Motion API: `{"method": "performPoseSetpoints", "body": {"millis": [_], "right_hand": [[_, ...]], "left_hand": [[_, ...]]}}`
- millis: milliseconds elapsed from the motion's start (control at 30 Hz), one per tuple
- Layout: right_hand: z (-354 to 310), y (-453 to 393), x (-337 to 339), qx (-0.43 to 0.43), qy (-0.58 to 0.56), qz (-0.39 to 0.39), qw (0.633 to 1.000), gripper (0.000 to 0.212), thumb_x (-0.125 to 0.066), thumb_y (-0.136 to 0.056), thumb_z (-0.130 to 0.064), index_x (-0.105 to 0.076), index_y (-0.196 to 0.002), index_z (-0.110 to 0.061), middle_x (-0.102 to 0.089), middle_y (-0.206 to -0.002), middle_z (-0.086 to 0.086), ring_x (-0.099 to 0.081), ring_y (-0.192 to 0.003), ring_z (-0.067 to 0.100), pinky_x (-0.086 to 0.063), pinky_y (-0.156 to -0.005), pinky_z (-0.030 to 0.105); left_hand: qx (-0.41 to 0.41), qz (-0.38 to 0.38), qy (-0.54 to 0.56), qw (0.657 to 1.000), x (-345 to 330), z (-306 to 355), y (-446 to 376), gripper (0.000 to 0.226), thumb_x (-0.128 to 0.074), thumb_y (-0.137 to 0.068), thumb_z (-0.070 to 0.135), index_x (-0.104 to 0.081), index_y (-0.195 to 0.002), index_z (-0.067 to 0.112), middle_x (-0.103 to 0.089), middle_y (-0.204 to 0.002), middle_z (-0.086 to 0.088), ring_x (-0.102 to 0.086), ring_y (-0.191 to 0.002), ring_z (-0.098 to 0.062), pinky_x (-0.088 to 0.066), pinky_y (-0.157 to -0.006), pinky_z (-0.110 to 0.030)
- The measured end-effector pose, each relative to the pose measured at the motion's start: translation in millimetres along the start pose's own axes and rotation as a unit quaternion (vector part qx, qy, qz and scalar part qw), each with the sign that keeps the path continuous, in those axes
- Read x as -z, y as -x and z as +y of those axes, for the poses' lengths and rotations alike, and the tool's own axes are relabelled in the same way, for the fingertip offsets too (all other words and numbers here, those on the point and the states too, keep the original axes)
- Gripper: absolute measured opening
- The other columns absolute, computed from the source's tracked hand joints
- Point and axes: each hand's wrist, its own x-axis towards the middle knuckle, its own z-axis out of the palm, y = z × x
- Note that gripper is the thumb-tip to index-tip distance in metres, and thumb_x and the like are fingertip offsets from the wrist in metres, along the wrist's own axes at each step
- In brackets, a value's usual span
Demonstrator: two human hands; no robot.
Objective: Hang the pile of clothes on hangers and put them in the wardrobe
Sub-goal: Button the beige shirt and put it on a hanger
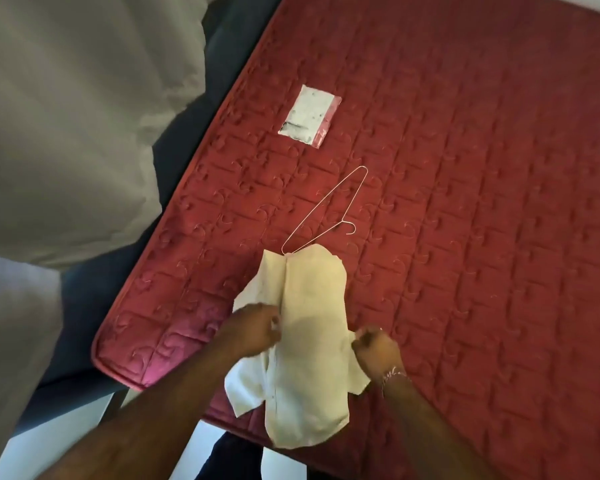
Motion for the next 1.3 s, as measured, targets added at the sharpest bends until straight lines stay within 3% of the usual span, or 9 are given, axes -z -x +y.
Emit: {"method": "performPoseSetpoints", "body": {"millis": [200, 300, 400, 633, 767, 900, 1033, 1200, 1300], "right_hand": [[-71.1, -132.0, -18.4, 0.049, -0.172, 0.144, 0.973, 0.059, -0.075, -0.079, -0.036, -0.056, -0.132, -0.017, -0.063, -0.127, 0.006, -0.061, -0.115, 0.028, -0.049, -0.102, 0.038], [-91.2, -169.3, -37.4, 0.004, -0.267, 0.044, 0.963, 0.098, -0.085, -0.073, -0.044, -0.031, -0.153, -0.026, -0.063, -0.127, 0.005, -0.066, -0.103, 0.023, -0.059, -0.086, 0.028], [-98.9, -164.2, -55.0, -0.006, -0.149, -0.032, 0.988, 0.036, -0.074, -0.086, -0.03, -0.071, -0.115, -0.01, -0.066, -0.091, 0.007, -0.06, -0.078, 0.02, -0.049, -0.065, 0.021], [-83.9, -83.9, 15.3, 0.229, -0.315, 0.4, 0.83, 0.009, -0.063, -0.099, -0.009, -0.067, -0.106, -0.011, -0.066, -0.089, -0.013, -0.061, -0.081, -0.004, -0.046, -0.074, 0.014], [-30.8, -48.6, -19.7, 0.278, -0.176, 0.287, 0.9, 0.026, -0.061, -0.095, -0.021, -0.064, -0.121, -0.019, -0.066, -0.113, -0.014, -0.063, -0.107, 0.007, -0.043, -0.094, 0.01], [40.7, -25.4, -83.2, 0.086, -0.138, 0.016, 0.987, 0.051, -0.076, -0.081, -0.033, -0.06, -0.13, -0.029, -0.062, -0.125, -0.008, -0.063, -0.12, 0.019, -0.036, -0.092, 0.0], [39.1, -24.2, -64.9, 0.072, -0.188, 0.234, 0.951, 0.032, -0.064, -0.079, -0.038, -0.06, -0.11, -0.03, -0.06, -0.111, -0.014, -0.065, -0.098, 0.017, -0.056, -0.081, 0.039], [-18.4, -85.6, -26.9, 0.138, -0.117, 0.257, 0.949, 0.041, -0.071, -0.089, -0.042, -0.056, -0.122, -0.022, -0.057, -0.115, -0.006, -0.057, -0.105, 0.021, -0.054, -0.087, 0.046], [-32.8, -130.0, -28.4, 0.106, 0.096, 0.137, 0.98, 0.047, -0.069, -0.087, -0.047, -0.055, -0.124, -0.022, -0.059, -0.123, 0.003, -0.056, -0.115, 0.028, -0.052, -0.09, 0.042]], "left_hand": [[0.025, 0.229, 0.167, 0.959, 29.9, -7.2, -144.4, 0.019, -0.063, -0.083, 0.009, -0.075, -0.097, 0.013, -0.072, -0.098, -0.012, -0.068, -0.088, -0.032, -0.054, -0.081, -0.039], [0.06, 0.209, 0.152, 0.964, 33.8, -13.5, -208.2, 0.037, -0.068, -0.089, 0.011, -0.066, -0.126, 0.012, -0.065, -0.125, -0.018, -0.064, -0.112, -0.036, -0.052, -0.097, -0.042], [0.051, 0.134, 0.046, 0.989, 16.6, -17.1, -240.2, 0.053, -0.074, -0.088, 0.022, -0.055, -0.137, 0.016, -0.061, -0.132, -0.018, -0.059, -0.123, -0.038, -0.049, -0.103, -0.044], [0.105, 0.203, 0.08, 0.97, 29.3, -44.2, -226.0, 0.021, -0.058, -0.086, 0.004, -0.074, -0.088, 0.018, -0.076, -0.103, -0.014, -0.069, -0.1, -0.037, -0.055, -0.084, -0.039], [0.015, 0.099, 0.172, 0.98, 24.0, -56.4, -204.9, 0.019, -0.057, -0.082, 0.016, -0.07, -0.096, 0.02, -0.075, -0.099, -0.011, -0.069, -0.096, -0.032, -0.055, -0.086, -0.041], [-0.051, -0.025, 0.141, 0.988, -6.6, -37.9, -169.2, 0.014, -0.061, -0.077, 0.019, -0.069, -0.088, 0.018, -0.074, -0.088, -0.014, -0.066, -0.075, -0.018, -0.045, -0.062, -0.029], [0.037, -0.163, -0.071, 0.983, -29.1, -62.5, -156.3, 0.023, -0.061, -0.091, 0.012, -0.073, -0.111, 0.012, -0.075, -0.096, -0.009, -0.073, -0.084, -0.027, -0.06, -0.076, -0.039], [0.035, 0.282, 0.088, 0.955, 12.0, -37.3, -198.2, 0.026, -0.064, -0.086, 0.006, -0.069, -0.111, 0.013, -0.07, -0.113, -0.017, -0.065, -0.106, -0.039, -0.051, -0.087, -0.043], [0.018, 0.176, 0.066, 0.982, 11.6, 6.0, -240.6, 0.095, -0.079, -0.085, 0.042, -0.028, -0.159, 0.014, -0.044, -0.154, -0.018, -0.044, -0.14, -0.038, -0.044, -0.11, -0.049]]}}
